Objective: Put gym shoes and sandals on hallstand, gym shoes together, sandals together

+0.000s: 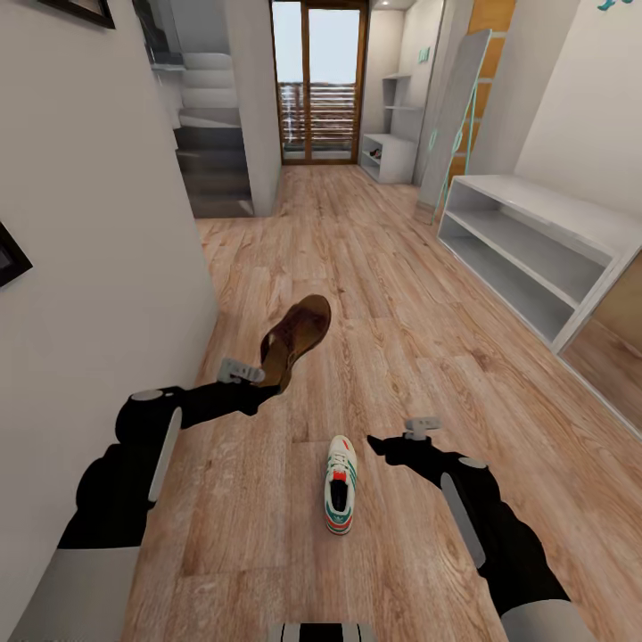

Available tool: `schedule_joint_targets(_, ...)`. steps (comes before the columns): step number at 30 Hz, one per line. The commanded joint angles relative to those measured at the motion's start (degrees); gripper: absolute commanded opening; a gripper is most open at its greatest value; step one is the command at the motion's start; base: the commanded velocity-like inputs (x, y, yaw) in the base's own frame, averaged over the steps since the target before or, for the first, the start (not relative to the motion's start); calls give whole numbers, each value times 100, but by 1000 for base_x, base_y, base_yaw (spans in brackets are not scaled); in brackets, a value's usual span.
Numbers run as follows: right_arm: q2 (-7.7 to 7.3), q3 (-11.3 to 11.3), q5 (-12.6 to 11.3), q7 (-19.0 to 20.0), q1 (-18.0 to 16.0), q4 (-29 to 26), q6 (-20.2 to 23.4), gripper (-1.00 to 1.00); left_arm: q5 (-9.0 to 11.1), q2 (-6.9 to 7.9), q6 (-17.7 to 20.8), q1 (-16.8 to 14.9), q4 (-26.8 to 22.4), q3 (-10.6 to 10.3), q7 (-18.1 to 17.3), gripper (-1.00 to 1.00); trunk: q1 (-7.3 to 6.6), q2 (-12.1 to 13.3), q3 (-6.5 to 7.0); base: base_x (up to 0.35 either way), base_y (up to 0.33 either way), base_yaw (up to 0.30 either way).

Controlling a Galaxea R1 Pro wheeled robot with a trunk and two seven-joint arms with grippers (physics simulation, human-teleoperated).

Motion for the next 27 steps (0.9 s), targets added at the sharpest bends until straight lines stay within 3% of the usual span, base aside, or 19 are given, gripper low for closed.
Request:
schedule_joint_targets(1, 6, 9, -50, -20, -3, -5, 33, 100, -30, 2, 7, -25, -6, 8, -124, -100, -1, -2, -5, 0, 0, 0)
schedule_joint_targets(5, 20, 17, -41, -26, -3, -4, 34, 100, 147, 5, 7, -86, -6, 29, -229, -100, -1, -2, -5, 0, 0, 0)
schedule_joint_targets(9, 26, 191, -39, -27, -3, -4, 34, 100, 277, 6, 7, -96, -6, 34, -251, -100, -1, -2, -5, 0, 0, 0)
schedule_joint_targets(11, 43, 396, -39, -27, -3, -1, 33, 100, 304, 6, 7, -96, -6, 32, -255, -100, -1, -2, -5, 0, 0, 0)
schedule_joint_targets(15, 127, 1050, -40, -40, -3, 95, 33, 100, 327, 4, 7, -96, -4, 29, -258, -100, -1, -2, -5, 0, 0, 0)
schedule_joint_targets(18, 165, 1290, -39, -43, -3, 352, 33, 100, 334, 0, 7, -95, -4, 24, -258, -100, -1, -2, -5, 0, 0, 0)
schedule_joint_targets(23, 208, 1375, -47, -43, -3, 725, -199, 100, 358, -3, 7, -95, -4, 14, -259, -100, -1, -2, -5, 0, 0, 0)
schedule_joint_targets(27, 215, 1375, -54, -44, -3, 913, -765, 100, 366, -5, 8, -95, -4, 9, -259, -100, -1, -2, -5, 0, 0, 0)
